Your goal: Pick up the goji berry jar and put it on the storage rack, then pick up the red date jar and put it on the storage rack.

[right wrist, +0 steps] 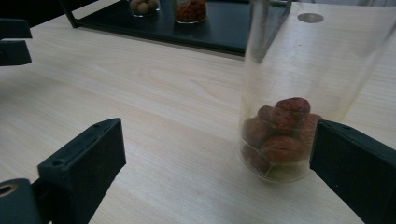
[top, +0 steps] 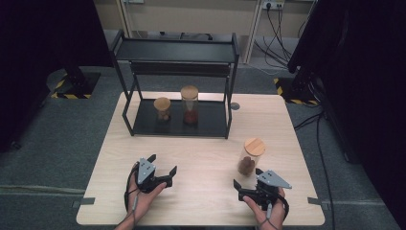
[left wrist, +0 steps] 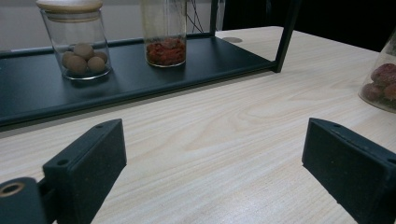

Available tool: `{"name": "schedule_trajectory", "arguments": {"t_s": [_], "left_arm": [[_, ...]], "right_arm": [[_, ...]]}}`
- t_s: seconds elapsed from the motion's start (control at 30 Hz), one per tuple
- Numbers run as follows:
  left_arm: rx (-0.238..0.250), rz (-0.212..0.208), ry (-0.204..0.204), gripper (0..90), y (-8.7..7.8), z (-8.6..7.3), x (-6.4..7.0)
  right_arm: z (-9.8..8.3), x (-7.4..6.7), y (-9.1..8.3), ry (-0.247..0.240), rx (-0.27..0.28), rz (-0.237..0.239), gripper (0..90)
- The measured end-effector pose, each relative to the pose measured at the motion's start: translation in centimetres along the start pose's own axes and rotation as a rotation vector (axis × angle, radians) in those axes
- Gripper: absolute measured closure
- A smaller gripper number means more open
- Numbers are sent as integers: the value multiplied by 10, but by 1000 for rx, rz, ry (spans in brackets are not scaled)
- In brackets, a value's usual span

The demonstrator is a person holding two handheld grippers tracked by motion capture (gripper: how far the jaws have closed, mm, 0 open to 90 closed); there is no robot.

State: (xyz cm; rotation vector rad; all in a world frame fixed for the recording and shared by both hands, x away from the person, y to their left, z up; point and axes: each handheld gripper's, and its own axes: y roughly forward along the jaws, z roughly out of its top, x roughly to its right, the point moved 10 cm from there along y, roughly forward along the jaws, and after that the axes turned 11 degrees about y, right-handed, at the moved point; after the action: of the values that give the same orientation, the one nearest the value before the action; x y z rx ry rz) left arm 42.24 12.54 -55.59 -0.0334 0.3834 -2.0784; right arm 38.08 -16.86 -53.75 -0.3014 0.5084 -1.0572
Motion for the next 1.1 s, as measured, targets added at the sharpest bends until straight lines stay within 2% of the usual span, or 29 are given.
{"name": "schedule_trajectory", "arguments": {"t_s": [0.3,0.5,0.93,1.1], "left_arm": [[1,1,-1,57,0,0,0],[-1,0,-6,57,0,0,-1],[1,-1,-8,57,0,0,-1],[6,0,-10,57,-1,0,-1]], "right_arm": [[6,18,-9,37,38,-42,37],[16,27,-15,38,75,-70,36],[42,32,-20,31,151,-91,31],[55,30,-21,16,200,-95,33]]}}
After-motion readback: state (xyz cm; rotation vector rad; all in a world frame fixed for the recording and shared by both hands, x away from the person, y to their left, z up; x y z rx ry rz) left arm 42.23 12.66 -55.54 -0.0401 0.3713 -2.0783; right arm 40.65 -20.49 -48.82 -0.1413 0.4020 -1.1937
